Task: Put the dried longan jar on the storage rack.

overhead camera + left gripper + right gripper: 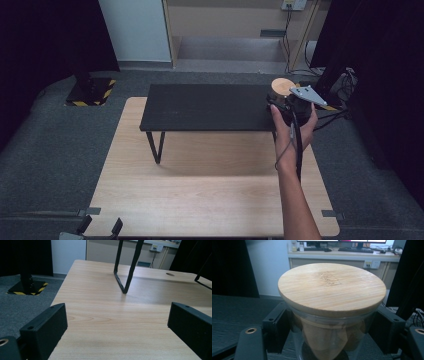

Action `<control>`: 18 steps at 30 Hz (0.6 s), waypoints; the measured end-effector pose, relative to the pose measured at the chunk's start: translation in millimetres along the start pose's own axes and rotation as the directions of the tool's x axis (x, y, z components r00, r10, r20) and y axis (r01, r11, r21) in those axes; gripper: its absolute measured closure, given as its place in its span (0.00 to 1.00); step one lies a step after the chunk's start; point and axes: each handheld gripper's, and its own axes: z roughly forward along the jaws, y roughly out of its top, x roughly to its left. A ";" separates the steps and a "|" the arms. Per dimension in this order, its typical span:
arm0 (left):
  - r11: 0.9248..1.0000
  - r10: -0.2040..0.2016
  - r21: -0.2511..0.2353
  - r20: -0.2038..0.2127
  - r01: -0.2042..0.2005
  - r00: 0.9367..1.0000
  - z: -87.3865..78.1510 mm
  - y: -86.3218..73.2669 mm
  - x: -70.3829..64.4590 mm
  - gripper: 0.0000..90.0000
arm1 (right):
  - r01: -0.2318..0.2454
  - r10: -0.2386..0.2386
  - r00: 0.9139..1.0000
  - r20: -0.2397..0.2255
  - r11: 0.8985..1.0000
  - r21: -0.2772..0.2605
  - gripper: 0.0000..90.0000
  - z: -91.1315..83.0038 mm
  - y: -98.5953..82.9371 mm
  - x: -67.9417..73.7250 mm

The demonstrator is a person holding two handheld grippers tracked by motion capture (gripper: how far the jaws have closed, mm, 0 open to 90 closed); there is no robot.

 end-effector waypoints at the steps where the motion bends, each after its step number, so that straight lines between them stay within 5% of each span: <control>1: 1.000 0.000 0.000 -0.001 0.000 1.000 -0.1 0.1 0.3 0.01 | 0.000 0.000 1.000 0.002 1.000 0.008 0.28 2.4 -0.2 -0.4; 10: 1.000 -0.003 0.004 -0.004 0.003 1.000 0.2 -0.4 1.9 0.01 | 0.009 -0.010 1.000 0.011 0.998 0.066 0.28 16.5 -5.5 0.3; 18: 1.000 -0.002 0.010 0.001 0.002 1.000 0.8 -0.7 1.8 0.02 | 0.007 -0.008 1.000 0.007 0.998 0.059 0.28 17.6 -9.9 -1.1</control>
